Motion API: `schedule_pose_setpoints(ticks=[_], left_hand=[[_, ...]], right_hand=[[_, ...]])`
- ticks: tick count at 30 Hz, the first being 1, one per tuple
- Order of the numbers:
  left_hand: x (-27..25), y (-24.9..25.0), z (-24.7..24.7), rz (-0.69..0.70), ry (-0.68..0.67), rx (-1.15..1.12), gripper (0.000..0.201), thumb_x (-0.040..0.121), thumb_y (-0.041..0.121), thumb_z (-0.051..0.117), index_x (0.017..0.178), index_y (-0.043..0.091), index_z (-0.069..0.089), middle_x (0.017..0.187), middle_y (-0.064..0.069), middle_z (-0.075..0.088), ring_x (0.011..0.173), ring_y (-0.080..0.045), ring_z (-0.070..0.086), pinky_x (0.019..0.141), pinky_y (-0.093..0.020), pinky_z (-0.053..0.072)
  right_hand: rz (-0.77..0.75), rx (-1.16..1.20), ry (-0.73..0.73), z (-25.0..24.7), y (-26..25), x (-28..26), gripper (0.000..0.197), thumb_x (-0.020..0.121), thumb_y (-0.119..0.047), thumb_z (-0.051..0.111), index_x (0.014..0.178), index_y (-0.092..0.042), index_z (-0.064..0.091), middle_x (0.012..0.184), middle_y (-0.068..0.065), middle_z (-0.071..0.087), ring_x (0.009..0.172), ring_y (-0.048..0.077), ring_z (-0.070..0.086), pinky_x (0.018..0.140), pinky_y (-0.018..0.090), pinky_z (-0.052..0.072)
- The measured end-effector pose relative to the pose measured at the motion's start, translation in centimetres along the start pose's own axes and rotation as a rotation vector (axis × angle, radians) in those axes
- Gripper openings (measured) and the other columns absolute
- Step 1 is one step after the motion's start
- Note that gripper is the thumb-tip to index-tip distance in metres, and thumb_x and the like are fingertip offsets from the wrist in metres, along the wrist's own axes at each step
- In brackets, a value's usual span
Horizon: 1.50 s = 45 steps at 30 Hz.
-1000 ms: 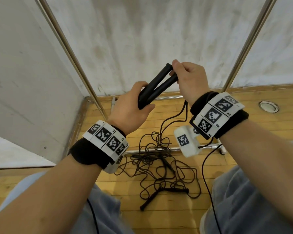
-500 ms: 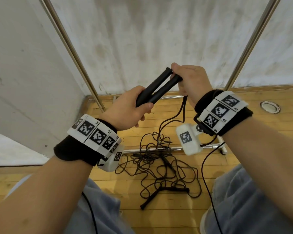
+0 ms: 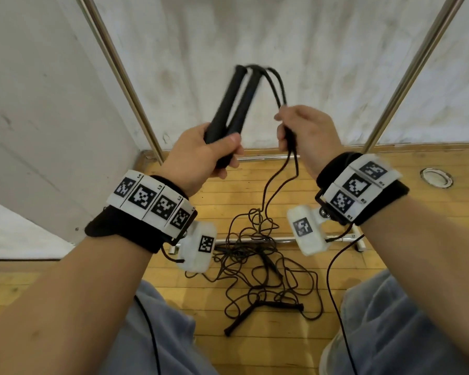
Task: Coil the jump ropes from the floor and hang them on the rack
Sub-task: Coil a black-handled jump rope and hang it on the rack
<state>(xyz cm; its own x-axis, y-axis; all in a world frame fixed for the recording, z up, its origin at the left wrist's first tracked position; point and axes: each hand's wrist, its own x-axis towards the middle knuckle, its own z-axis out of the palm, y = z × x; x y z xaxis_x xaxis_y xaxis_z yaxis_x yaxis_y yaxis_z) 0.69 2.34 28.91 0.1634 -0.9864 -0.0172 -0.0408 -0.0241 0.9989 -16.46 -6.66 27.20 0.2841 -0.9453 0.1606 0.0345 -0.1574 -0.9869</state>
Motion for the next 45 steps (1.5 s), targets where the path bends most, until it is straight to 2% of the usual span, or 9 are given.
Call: schedule_pose_setpoints(ticks=[4,6,17,22,26,31,36,42,45], left_hand=[[0.5,0.5,0.0,-0.070,0.141,-0.340,0.011,0.096,0.019,0.055,0.104,0.013,0.052,0.079,-0.004,0.069,0.077,-0.022,0.072,0.051,-0.021,0.053],[0.6,0.4,0.3,-0.081,0.142,-0.336,0.011,0.097,0.021,0.054,0.105,0.014,0.051,0.082,-0.008,0.069,0.075,-0.022,0.071,0.051,-0.021,0.054],[1.7,-0.6,0.0,-0.092,0.266,-0.220,0.021,0.085,0.011,0.070,0.100,0.004,0.058,0.078,-0.006,0.064,0.058,-0.013,0.060,0.048,-0.019,0.047],[2.1,-0.4,-0.2,-0.169,0.245,-0.471,0.014,0.089,0.008,0.065,0.101,0.005,0.058,0.084,-0.009,0.065,0.072,-0.016,0.066,0.064,-0.025,0.057],[2.5,-0.4,-0.5,-0.210,0.226,-0.516,0.018,0.092,0.013,0.061,0.109,0.007,0.056,0.081,-0.011,0.071,0.080,-0.024,0.072,0.075,-0.036,0.060],[2.2,-0.6,0.2,-0.238,0.097,-0.423,0.019,0.097,0.025,0.054,0.111,0.011,0.052,0.091,-0.016,0.074,0.090,-0.030,0.072,0.068,-0.037,0.059],[2.1,-0.9,0.7,-0.224,0.091,-0.416,0.017,0.098,0.025,0.051,0.110,0.013,0.049,0.096,-0.016,0.073,0.091,-0.028,0.072,0.082,-0.040,0.057],[2.3,-0.2,0.3,-0.176,0.226,-0.509,0.017,0.097,0.023,0.054,0.105,0.008,0.052,0.074,-0.005,0.064,0.057,-0.016,0.061,0.055,-0.028,0.052],[2.9,0.1,-0.4,-0.079,0.389,-0.471,0.012,0.097,0.020,0.055,0.100,0.009,0.052,0.068,-0.003,0.056,0.050,-0.014,0.052,0.051,-0.026,0.047]], right_hand=[[-0.001,-0.260,-0.151,1.8,1.5,-1.2,0.018,0.096,-0.020,0.049,0.087,-0.024,0.065,0.067,-0.005,0.064,0.069,0.009,0.060,0.075,0.024,0.047],[0.067,-0.208,-0.218,2.4,1.8,-1.5,0.022,0.098,-0.017,0.046,0.088,-0.024,0.064,0.071,-0.001,0.063,0.075,0.014,0.060,0.080,0.032,0.047],[0.148,-0.139,-0.237,3.0,2.3,-2.4,0.033,0.098,-0.027,0.045,0.078,-0.012,0.066,0.067,0.000,0.066,0.065,0.014,0.063,0.070,0.030,0.048],[0.190,-0.029,-0.309,3.1,2.2,-2.6,0.027,0.098,-0.013,0.042,0.087,-0.012,0.066,0.069,0.002,0.064,0.071,0.018,0.060,0.077,0.036,0.049],[0.141,-0.051,-0.340,3.4,2.3,-3.0,0.025,0.098,-0.010,0.045,0.083,-0.009,0.065,0.068,0.002,0.061,0.067,0.014,0.058,0.070,0.026,0.050],[0.162,-0.261,-0.369,3.6,2.8,-3.4,0.034,0.099,-0.028,0.044,0.081,-0.011,0.067,0.067,-0.001,0.065,0.055,-0.004,0.056,0.059,0.007,0.041],[0.220,-0.179,-0.500,4.4,3.6,-4.1,0.037,0.099,-0.033,0.044,0.077,-0.012,0.066,0.064,0.005,0.061,0.065,0.021,0.057,0.081,0.046,0.049],[0.198,-0.343,-0.512,4.9,4.5,-4.6,0.054,0.094,-0.055,0.039,0.064,-0.018,0.064,0.063,-0.006,0.066,0.061,0.004,0.057,0.071,0.026,0.043],[0.171,-0.431,-0.504,5.1,5.3,-4.9,0.041,0.094,-0.047,0.045,0.068,-0.019,0.059,0.059,-0.011,0.058,0.057,0.004,0.052,0.067,0.024,0.041]])
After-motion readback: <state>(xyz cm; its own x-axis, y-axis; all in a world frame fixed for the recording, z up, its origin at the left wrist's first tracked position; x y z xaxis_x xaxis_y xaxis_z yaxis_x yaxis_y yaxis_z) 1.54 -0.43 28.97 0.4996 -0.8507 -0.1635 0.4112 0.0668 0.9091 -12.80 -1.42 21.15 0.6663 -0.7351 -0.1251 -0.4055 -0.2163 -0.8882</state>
